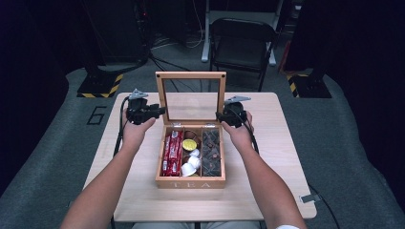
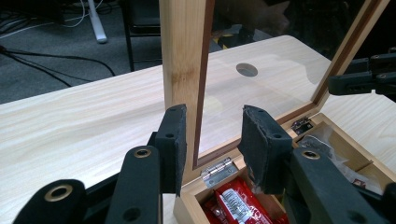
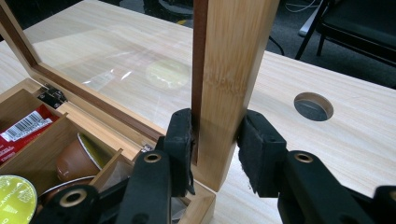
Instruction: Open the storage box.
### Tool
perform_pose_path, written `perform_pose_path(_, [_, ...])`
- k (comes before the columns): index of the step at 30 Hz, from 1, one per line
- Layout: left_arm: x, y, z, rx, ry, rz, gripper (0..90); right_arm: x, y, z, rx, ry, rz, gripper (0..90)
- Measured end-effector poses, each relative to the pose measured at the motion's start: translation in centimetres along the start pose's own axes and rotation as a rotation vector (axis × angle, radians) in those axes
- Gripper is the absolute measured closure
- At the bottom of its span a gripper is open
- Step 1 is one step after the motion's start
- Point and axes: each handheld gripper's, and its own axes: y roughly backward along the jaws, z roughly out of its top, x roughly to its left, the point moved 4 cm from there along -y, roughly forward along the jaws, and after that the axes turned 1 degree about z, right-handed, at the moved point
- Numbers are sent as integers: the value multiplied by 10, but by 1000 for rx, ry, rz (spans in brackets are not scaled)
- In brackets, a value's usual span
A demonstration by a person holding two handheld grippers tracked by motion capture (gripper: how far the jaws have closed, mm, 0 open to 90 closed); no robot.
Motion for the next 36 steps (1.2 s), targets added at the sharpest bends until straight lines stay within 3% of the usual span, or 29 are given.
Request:
perform_pose_path(15, [6, 2, -10, 10, 13, -5, 619, -3, -7, 2, 19, -58, -1, 644])
perform_pose_path(32, [5, 0, -12, 17, 14, -9, 617, -5, -11, 4, 39, -81, -3, 637])
perform_pose_path(36, [4, -1, -12, 22, 17, -5, 597, -5, -7, 0, 64, -72, -8, 546])
